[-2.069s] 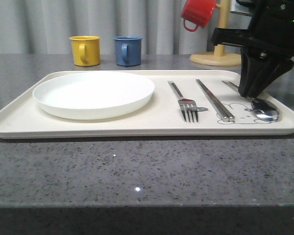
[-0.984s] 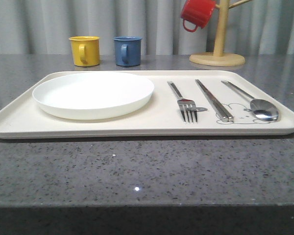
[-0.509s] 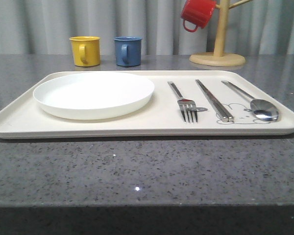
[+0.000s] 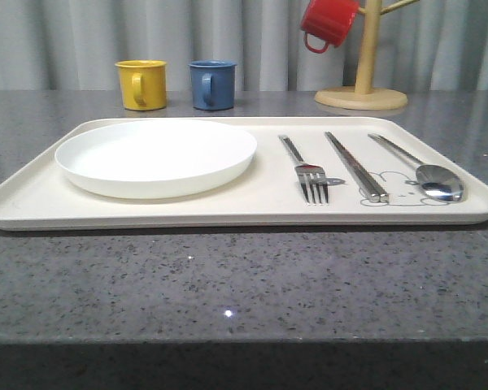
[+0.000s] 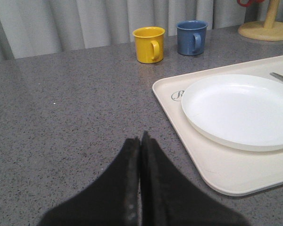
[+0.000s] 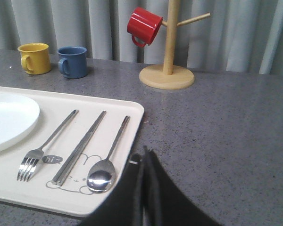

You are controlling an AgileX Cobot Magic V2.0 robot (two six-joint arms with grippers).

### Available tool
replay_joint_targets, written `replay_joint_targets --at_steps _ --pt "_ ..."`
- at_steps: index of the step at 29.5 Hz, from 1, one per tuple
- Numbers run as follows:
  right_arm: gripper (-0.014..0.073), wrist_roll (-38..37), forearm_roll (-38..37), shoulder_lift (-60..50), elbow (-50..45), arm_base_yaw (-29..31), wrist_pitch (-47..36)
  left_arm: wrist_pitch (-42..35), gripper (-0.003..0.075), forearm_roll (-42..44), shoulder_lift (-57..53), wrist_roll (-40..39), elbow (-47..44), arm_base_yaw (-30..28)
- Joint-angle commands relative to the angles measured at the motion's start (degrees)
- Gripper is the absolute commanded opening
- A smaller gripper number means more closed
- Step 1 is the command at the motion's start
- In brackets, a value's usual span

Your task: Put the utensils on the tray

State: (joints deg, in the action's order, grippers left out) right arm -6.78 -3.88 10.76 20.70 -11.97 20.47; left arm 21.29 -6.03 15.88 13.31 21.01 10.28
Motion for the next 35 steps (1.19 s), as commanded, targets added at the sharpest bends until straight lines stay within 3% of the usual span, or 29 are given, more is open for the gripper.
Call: replay_joint_targets --at_steps 1,9,15,21,24,27,35 --pt "-0.0068 0.51 -0.80 0.51 1.45 0.06 -4.85 -4.74 -0.0018 -0.72 0.45 -0.72 1.67 0.44" --pt "-0.0068 0.51 -0.80 0.51 1.45 0.06 -4.85 -7.71 -0.0018 0.06 -0.30 -0.85 0.42 0.32" --pt "-0.0068 0.51 -0.80 0.51 1.45 0.06 -4.85 -12.03 -0.0018 7.12 -8.40 -10.94 -7.41 -0.90" --pt "-0.0068 0.51 -0.80 0.51 1.45 0.06 -4.85 -12.17 -0.0018 6.86 -17.79 -11.20 -15.80 -7.60" --pt "-0.0068 0.51 -0.80 0.51 1.35 0.06 -4.86 -14.42 -0.0018 6.74 -17.23 -11.20 -18.41 -9.67" --pt "-0.0068 0.51 -0.80 0.51 1.31 0.06 -4.79 -18.54 -0.0018 5.44 -17.35 -11.20 -21.41 -10.36" --pt "-0.0068 0.51 -0.80 0.51 1.31 0.06 -4.79 -16.85 -0.0018 5.00 -17.35 -11.20 -21.23 -10.36"
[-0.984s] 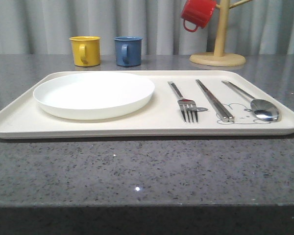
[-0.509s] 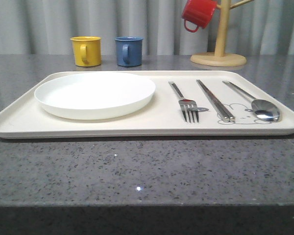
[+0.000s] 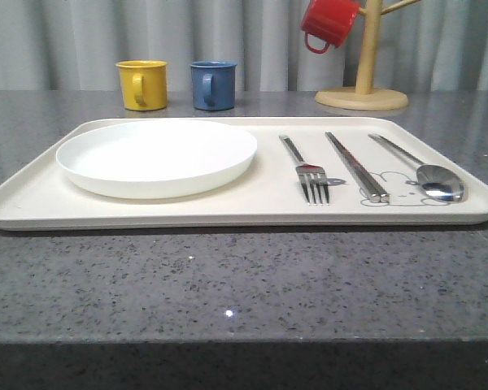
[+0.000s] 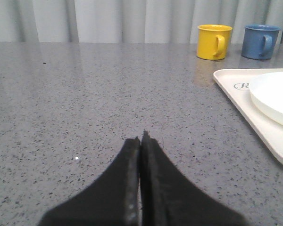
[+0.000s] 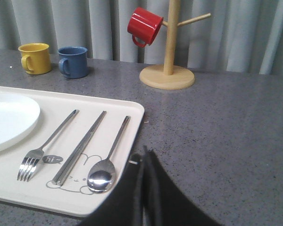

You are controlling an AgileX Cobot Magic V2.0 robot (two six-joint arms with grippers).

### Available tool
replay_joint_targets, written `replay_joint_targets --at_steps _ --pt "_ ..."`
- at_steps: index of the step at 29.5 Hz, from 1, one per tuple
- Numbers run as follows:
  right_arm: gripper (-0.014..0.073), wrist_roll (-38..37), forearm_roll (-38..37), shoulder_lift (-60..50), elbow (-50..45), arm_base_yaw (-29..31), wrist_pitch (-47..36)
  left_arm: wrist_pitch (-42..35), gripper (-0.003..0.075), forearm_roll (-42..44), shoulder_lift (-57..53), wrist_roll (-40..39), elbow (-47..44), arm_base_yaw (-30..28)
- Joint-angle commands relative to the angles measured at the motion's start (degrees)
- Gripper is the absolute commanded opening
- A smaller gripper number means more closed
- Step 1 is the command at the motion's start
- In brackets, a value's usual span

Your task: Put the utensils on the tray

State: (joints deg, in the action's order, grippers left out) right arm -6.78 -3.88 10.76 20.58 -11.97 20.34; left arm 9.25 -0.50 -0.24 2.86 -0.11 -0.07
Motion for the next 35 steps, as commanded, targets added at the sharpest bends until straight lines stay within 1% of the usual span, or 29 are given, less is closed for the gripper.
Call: replay_joint_targets --at_steps 1,19,22,28,35 --pt "-0.0068 0.51 -0.80 0.51 1.43 0.06 -4.67 -4.81 -0.0018 -0.52 -1.23 -0.75 -0.11 0.00" --pt "-0.0068 0.51 -0.87 0.51 1.04 0.06 -5.03 -4.81 -0.0018 -0.52 -1.23 -0.75 -0.11 0.00" --pt "-0.0068 0.55 -2.17 0.51 -1.83 1.02 -7.53 -4.81 -0.0018 -0.52 -1.23 -0.75 -0.11 0.00" --pt "-0.0068 0.55 -0.51 -4.77 -11.71 6.50 -12.15 -4.81 -0.0018 -0.52 -1.23 -0.75 -0.11 0.00" --pt "-0.0068 0.55 0.45 -12.54 -20.91 10.41 -13.05 -4.81 -0.0018 -0.52 -1.23 -0.75 -0.11 0.00"
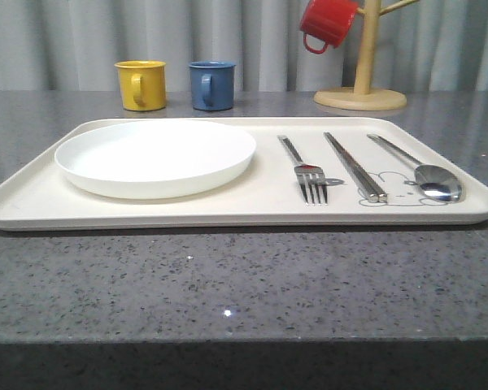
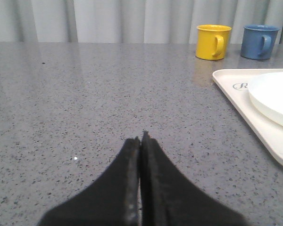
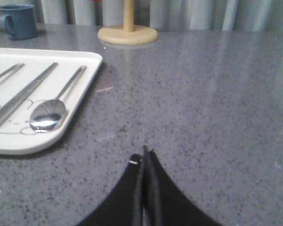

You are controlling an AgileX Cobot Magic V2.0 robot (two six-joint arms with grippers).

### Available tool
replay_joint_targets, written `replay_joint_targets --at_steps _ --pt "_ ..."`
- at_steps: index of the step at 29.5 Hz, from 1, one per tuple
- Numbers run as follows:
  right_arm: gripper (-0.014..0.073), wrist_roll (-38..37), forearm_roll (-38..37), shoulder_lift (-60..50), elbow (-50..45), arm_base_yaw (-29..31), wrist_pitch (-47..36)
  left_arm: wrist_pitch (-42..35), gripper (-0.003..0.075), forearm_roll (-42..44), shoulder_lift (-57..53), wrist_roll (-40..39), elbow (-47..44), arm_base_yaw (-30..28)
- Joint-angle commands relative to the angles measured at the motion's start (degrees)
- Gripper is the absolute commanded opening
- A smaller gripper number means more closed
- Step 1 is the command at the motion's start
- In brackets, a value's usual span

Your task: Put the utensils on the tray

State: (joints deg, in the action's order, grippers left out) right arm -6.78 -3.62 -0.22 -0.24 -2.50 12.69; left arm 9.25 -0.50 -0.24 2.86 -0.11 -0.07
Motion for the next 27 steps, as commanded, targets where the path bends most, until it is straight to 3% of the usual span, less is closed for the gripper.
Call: replay_joint_targets --at_steps 1,27 --pt "-0.0068 0.55 0.19 -1.48 -0.71 1.08 -5.95 -4.81 -0.0018 -0.52 -1.23 -0.75 -0.11 0.00" --pt "-0.0068 0.55 0.19 -1.43 -0.61 1.08 -5.27 -4.81 -0.0018 -0.52 -1.23 -0.75 -0.11 0.00"
